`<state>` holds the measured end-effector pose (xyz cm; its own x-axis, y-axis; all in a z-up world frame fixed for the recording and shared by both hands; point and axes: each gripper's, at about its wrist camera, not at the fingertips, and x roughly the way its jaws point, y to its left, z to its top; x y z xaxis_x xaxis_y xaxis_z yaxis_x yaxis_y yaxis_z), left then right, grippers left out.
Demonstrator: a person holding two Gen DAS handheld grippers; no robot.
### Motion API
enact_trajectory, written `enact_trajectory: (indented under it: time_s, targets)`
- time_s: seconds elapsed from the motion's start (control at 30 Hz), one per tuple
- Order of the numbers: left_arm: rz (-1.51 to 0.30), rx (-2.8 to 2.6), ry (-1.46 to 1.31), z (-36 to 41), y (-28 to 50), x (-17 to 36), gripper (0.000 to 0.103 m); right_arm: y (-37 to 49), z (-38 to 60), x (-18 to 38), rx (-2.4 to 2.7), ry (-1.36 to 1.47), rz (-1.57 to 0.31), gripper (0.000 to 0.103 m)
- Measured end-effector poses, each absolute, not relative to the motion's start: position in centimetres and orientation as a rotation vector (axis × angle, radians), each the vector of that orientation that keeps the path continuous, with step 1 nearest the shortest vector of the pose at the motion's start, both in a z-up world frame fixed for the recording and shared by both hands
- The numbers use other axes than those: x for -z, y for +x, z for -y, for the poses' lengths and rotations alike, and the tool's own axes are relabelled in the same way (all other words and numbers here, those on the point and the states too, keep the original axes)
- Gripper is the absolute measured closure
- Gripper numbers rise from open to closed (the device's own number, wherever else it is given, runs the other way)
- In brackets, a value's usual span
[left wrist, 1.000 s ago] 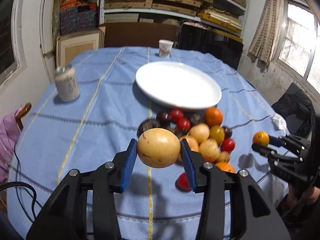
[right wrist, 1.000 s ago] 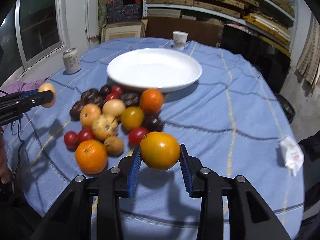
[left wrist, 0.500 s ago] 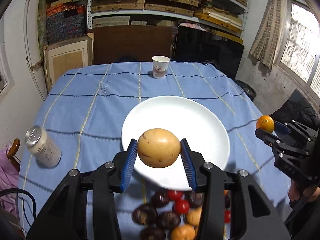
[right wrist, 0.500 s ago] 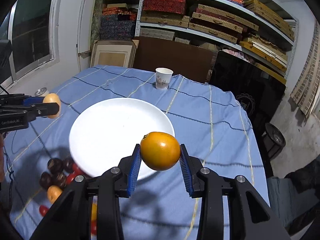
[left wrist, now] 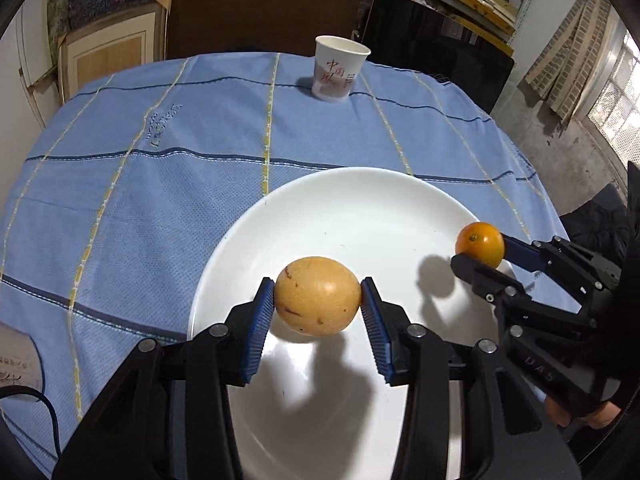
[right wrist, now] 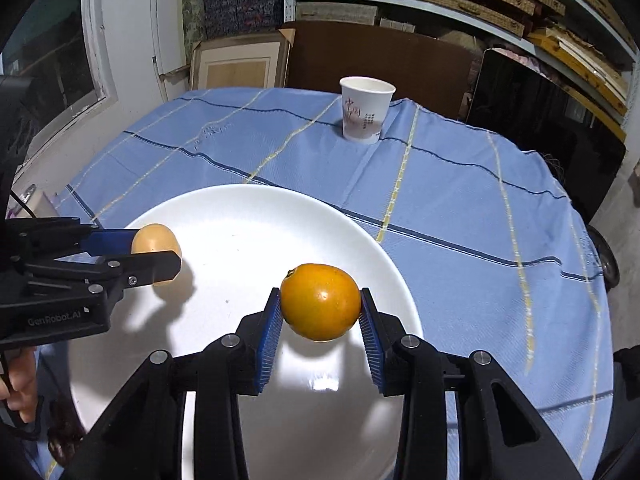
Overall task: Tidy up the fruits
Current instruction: 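Carry both fruits onto the white plate and open both tools to release, then grasp a red tomato with the left tool while the right tool grasps a mandarin orange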
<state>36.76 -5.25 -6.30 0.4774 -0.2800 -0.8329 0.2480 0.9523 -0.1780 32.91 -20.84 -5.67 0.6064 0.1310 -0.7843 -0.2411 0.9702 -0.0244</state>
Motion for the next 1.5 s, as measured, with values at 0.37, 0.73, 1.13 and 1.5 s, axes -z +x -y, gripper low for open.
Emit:
enact_trajectory:
  time_s: [0.37,0.73,1.13,1.5]
  targets:
    - [-0.950,0.305,-0.089,3.9,34.7,3.0,0.033,31.1,21.5,3.3,-0.178,-0.145,-0.820,0.041]
    - [-0.858,0.358,0.006,1.3,18.0,1.7,0.015,13.5,21.9,2.7,-0.290,-0.107,-0.841,0.041]
    - [-0.854,0.325,0.028,-0.8,6.0,6.2,0.012,0.3,15.7,5.9,-0.395,-0.179,-0.806,0.041]
    - [-0.889,0.303,0.039,-1.5,4.5,7.0,0.012,1.1,13.3,7.2,-0.360,-0.194,-0.821,0.040]
